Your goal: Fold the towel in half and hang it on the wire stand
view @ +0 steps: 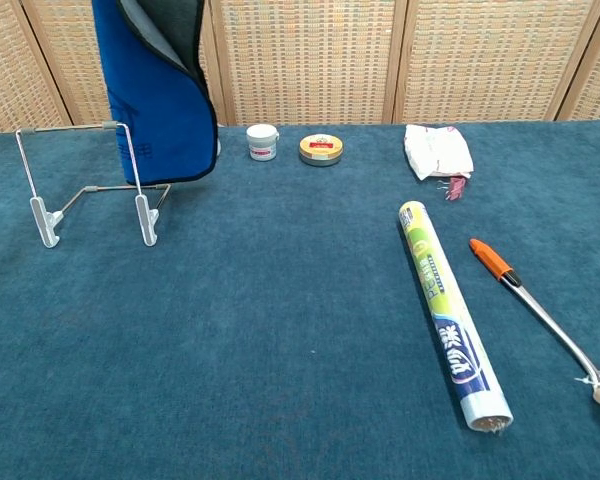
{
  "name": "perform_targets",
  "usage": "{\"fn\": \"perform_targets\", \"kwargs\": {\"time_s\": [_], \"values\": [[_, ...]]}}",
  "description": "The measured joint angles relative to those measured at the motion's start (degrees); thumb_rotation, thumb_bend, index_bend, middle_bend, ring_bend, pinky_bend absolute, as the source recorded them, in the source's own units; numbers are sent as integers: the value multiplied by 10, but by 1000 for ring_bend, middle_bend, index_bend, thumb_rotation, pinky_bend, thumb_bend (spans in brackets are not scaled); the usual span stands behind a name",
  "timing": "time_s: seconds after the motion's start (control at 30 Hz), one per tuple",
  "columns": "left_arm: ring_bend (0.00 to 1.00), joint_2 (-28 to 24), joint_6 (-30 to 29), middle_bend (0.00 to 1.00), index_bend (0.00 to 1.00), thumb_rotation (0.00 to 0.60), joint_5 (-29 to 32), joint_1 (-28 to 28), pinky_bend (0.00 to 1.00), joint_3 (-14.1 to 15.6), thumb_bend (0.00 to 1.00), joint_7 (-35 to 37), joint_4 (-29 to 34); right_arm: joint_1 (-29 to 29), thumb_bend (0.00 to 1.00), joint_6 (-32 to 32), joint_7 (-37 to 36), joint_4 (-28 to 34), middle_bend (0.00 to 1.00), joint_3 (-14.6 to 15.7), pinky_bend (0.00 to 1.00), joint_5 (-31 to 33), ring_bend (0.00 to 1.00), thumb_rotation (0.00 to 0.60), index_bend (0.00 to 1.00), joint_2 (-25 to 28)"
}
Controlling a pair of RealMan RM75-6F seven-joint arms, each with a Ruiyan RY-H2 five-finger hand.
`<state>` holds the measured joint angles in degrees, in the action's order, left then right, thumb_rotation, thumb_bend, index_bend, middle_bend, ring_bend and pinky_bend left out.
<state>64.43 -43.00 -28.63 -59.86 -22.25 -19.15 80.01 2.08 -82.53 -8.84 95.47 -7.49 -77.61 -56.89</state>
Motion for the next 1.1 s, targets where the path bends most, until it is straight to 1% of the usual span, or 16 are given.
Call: {"fn": "perform_targets", "kwargs": {"time_s": [0.33,0.67,0.83,0.97,1.1], "values": [[0,-47,17,0,859,600,-74,70,0,16,652,85,18,-4,0,-10,-4,5,0,5,0,-15,0,600,0,3],[0,-80,32,0,858,600,-186,142,0,27,651,205,29,-9,0,-25,-7,10,0,12,0,-36,0,600,0,6],[0,-90,29,0,857,600,-237,169,0,30,650,249,40,-12,0,-33,-13,11,0,14,0,-46,0,600,0,7],[0,-104,15,0,857,600,-280,191,0,30,650,290,56,-15,0,-40,-17,12,0,17,0,-56,0,600,0,9],[0,-120,0,0,857,600,-311,208,0,31,648,313,74,-19,0,-49,-24,13,0,19,0,-64,0,600,0,12]]}}
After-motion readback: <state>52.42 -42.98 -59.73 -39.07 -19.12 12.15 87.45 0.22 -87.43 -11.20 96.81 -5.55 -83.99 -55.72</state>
